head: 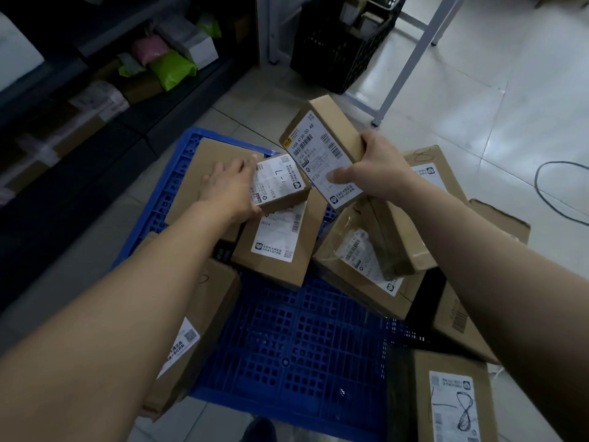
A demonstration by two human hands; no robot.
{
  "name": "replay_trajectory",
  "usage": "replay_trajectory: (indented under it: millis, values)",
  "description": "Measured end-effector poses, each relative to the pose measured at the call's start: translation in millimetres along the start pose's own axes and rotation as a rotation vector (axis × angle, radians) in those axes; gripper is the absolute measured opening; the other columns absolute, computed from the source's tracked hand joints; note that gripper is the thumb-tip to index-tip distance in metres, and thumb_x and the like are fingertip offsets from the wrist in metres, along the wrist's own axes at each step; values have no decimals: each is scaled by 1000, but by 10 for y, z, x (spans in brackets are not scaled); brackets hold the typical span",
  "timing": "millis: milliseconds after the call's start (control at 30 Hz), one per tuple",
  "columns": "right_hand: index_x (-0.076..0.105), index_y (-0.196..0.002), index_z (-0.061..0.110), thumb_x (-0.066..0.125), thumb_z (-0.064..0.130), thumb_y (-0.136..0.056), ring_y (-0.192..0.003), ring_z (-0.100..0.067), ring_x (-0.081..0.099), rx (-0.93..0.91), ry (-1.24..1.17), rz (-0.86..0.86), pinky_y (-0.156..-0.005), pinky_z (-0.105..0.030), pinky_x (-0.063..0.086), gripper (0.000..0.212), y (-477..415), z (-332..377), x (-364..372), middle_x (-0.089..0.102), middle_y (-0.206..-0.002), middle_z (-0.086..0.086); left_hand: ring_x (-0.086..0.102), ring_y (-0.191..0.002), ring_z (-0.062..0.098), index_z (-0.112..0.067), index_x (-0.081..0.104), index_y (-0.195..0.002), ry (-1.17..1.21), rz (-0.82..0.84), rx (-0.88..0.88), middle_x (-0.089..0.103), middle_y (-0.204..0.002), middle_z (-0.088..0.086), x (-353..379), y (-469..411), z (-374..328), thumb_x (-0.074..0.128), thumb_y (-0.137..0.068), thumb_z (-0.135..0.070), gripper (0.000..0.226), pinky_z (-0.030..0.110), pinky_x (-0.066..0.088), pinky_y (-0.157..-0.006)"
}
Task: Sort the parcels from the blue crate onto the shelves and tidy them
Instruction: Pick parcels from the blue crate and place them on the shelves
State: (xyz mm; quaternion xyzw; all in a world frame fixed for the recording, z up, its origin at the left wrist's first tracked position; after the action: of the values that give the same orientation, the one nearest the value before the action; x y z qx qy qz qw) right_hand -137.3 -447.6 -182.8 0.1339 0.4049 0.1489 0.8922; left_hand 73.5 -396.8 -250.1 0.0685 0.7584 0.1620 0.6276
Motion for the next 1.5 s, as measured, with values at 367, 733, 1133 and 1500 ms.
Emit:
replay_trajectory:
  millis: [367, 733, 1133, 1500]
  values:
    - [48, -113, 14, 81, 19, -76, -86, -18, 69, 130, -133, 131, -71, -32, 58, 50, 49, 19, 219, 67, -101, -3, 14, -140, 34, -31, 22, -147, 127, -185, -51, 17, -154, 8, -172, 270, 217, 55, -88, -12, 70, 51, 19, -113]
    - [47, -118, 14, 71, 14, -85, -80, -13, 68, 202, -248, 167, -54, -21, 52, 41, 182, -32, 368, 67, -96, 0, 60, -98, 19, -7, 43, -127, 1139, -36, -712, 60, -120, 3, 423, 416, 442, 79, -74, -31, 68, 25, 44, -65]
    - [47, -115, 16, 65, 14, -90, -80, -12, 65, 210, -294, 105, -55, -21, 52, 31, 180, -68, 322, 63, -96, 3, 68, -81, 28, -6, 60, -113, 1550, 82, -654, 69, -96, 13, 475, 423, 213, 67, -81, -10, 33, 46, 58, -74]
    - [48, -129, 12, 67, 6, -85, -96, -23, 70, 2, -628, 71, -79, -38, 59, 48, 497, 875, -206, 68, -115, -6, 67, -88, 22, -11, 46, -118, 1518, -210, -304, 64, -108, 8, -1123, 793, 344, 67, -83, -13, 41, 37, 56, -66]
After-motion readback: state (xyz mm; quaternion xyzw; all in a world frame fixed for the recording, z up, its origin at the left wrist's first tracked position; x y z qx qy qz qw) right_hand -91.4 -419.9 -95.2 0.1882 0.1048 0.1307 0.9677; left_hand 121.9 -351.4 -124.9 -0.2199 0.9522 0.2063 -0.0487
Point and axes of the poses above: each hand's wrist, its own y-axis away from the middle knuckle, its own x-axis out of the palm, z = x × y, the point moved 10 cm from there along -y, towards the middle knuckle
